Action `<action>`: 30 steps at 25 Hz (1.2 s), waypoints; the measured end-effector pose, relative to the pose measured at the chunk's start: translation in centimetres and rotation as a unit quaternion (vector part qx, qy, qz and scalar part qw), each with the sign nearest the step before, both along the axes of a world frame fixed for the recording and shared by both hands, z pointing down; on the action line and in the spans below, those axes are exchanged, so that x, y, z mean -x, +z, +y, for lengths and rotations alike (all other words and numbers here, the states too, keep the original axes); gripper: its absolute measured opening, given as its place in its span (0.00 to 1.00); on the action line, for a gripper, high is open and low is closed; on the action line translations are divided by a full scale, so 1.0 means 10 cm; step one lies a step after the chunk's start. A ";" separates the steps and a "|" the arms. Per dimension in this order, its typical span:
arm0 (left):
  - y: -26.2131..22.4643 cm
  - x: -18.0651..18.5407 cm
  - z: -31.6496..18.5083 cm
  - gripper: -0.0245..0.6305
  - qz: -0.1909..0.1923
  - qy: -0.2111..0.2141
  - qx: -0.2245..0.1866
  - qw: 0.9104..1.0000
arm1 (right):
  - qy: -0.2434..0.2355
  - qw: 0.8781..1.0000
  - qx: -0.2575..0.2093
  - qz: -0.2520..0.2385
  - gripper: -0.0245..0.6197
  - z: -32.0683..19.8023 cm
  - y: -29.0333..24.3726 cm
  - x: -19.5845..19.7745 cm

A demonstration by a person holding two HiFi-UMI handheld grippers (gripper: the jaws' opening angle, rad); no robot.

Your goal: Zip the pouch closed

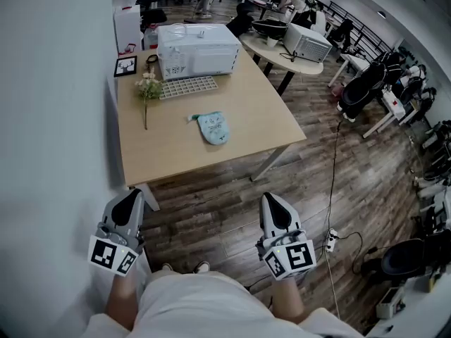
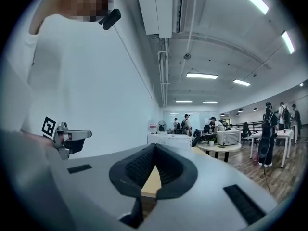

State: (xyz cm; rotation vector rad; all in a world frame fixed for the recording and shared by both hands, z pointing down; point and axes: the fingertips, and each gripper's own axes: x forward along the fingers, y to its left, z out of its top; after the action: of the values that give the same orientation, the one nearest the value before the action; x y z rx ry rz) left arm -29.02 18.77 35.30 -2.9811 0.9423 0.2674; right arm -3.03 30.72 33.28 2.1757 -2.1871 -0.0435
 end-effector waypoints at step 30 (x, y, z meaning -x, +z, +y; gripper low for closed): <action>0.24 -0.39 -0.12 0.67 -0.001 -0.034 0.028 0.999 | -0.025 0.996 0.038 -0.077 0.73 0.15 0.48 -1.02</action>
State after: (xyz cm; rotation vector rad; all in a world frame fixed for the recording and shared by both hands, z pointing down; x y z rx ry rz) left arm -25.08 17.61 37.72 -2.9918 1.0648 0.2406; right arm 7.13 32.24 38.12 2.1496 -2.2813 0.2080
